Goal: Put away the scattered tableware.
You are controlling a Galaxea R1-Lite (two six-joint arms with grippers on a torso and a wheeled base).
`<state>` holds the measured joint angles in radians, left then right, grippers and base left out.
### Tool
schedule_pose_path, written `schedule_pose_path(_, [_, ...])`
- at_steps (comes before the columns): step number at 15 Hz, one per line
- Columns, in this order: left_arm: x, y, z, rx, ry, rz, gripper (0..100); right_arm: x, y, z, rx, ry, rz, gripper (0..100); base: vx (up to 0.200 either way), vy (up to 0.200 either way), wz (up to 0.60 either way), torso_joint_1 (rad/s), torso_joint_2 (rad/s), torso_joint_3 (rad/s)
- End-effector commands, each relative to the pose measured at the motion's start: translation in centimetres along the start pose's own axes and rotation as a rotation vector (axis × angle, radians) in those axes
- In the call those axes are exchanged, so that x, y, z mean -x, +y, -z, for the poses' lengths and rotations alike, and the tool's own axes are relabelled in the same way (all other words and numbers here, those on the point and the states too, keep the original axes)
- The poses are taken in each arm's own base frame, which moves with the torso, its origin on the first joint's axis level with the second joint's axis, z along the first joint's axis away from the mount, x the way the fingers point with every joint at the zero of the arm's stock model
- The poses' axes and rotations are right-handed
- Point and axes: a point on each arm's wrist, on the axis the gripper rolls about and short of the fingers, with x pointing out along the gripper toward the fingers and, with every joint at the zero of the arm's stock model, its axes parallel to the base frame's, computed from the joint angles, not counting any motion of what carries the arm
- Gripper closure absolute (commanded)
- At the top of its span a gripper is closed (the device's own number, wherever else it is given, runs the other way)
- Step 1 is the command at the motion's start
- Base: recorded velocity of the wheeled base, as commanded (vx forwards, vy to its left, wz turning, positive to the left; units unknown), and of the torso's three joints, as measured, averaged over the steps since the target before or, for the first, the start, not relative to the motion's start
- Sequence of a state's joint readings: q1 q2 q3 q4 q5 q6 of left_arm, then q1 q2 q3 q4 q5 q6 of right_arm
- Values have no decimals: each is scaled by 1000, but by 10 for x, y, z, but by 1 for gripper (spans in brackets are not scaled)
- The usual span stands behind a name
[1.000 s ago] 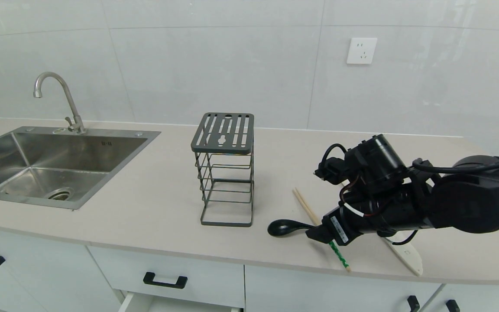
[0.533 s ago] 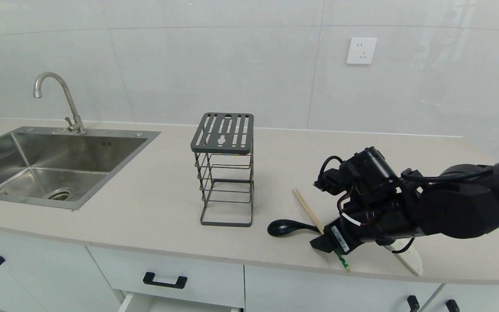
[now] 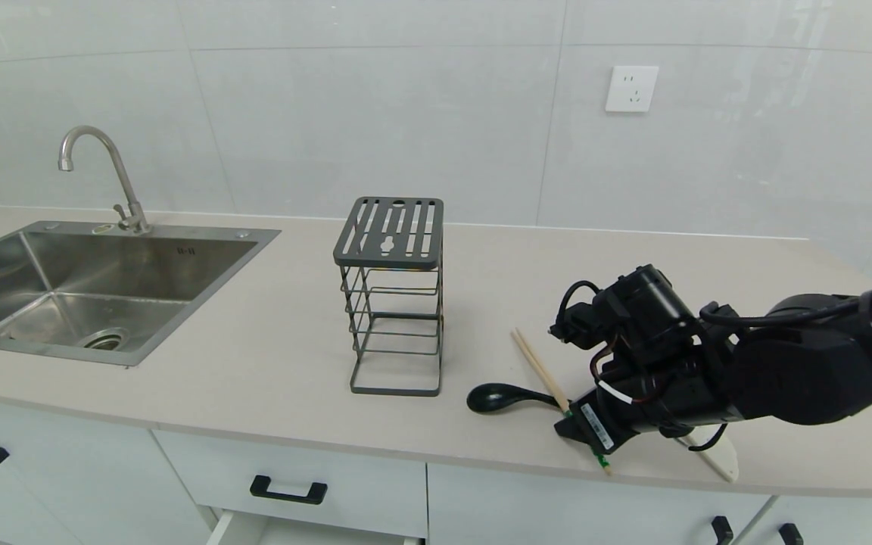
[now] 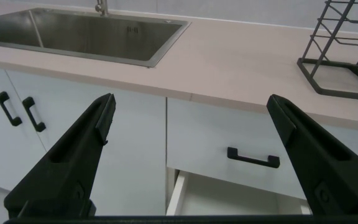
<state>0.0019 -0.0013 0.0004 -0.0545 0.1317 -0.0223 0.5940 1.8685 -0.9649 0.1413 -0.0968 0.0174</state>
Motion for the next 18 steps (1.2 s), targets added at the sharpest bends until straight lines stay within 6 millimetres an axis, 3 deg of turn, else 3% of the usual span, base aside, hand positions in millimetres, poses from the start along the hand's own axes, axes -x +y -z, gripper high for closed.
schedule_pose_path(1, [0,0,0,1,0,0,0,1,0,1,0,-2,0,100,0,0,0,0,0,0])
schedule_pose_path(4, [0,0,0,1,0,-1,0,-1,-2,0,-6,2,7,100,0,0,0,0,0,0])
schedule_pose_path(9, [0,0,0,1,0,0,0,2,-34,-6,-88,-26,95,100,0,0,0,0,0,0])
schedule_pose_path(11, [0,0,0,1,0,-1,0,11,-36,-9,-92,-64,100,100,0,0,0,0,0,0])
schedule_pose_path(14, [0,0,0,1,0,0,0,39,-37,-18,-55,-173,102,100,0,0,0,0,0,0])
schedule_pose_path(17, [0,0,0,-1,0,3,0,68,-24,-7,-6,-237,75,100,0,0,0,0,0,0])
schedule_pose_path(18, [0,0,0,0,2,3,0,77,-19,4,11,-243,60,100,0,0,0,0,0,0])
